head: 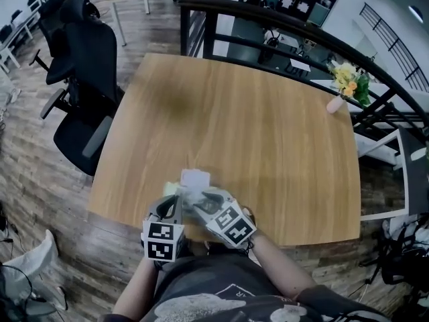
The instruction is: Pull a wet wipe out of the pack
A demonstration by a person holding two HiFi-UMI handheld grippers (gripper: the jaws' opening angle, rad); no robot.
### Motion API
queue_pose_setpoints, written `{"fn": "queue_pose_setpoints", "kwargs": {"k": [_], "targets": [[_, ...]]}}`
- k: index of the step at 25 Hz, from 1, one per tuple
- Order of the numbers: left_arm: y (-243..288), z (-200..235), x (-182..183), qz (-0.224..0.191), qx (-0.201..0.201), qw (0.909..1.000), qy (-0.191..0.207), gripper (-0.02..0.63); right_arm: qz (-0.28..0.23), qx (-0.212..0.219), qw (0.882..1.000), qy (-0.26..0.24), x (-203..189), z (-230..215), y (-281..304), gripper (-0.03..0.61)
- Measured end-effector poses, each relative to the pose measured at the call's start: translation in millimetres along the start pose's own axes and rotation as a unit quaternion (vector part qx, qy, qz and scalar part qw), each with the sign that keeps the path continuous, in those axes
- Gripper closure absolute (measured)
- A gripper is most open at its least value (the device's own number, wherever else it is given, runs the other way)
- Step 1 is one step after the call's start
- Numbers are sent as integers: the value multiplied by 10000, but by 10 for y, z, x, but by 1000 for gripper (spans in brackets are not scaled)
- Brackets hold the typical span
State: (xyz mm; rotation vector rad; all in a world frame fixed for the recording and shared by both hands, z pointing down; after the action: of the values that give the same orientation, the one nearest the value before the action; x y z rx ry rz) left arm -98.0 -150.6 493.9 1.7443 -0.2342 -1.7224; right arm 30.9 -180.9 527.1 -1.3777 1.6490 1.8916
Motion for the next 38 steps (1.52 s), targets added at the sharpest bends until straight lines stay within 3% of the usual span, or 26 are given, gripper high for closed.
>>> {"fn": "queue_pose_setpoints", "kwargs": {"k": [5, 6, 7, 10, 38], "targets": [[5, -6, 9, 59, -69, 10000, 31, 595, 34, 60, 10000, -8, 5, 22, 30, 416], [2, -2, 10, 66, -78, 9999, 38, 595, 47, 44, 10000, 8, 1, 25, 37, 432], [-1, 7, 11, 75, -84, 9999, 40, 595, 65, 29, 10000, 13, -2, 31, 49, 496], [-10, 33, 12, 98, -100, 9999, 26, 595, 100, 14, 9999, -5, 0, 45, 78, 525], [26, 127, -52, 203, -156, 9997, 26, 595, 136, -148, 9998, 94, -73, -18, -75, 535]]}}
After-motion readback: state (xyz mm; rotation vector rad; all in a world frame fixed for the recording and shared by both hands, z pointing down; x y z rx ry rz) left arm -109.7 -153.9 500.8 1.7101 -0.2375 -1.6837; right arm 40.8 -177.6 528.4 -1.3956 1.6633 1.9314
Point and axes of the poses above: the fingertips, and each gripper's own axes: y forward along the fingers, z to its left, x out of its top, the point moved 8 cm from there along -y, backward along the fingers, and after that the axes turned 5 degrees about -z, right-handed, at the moved point
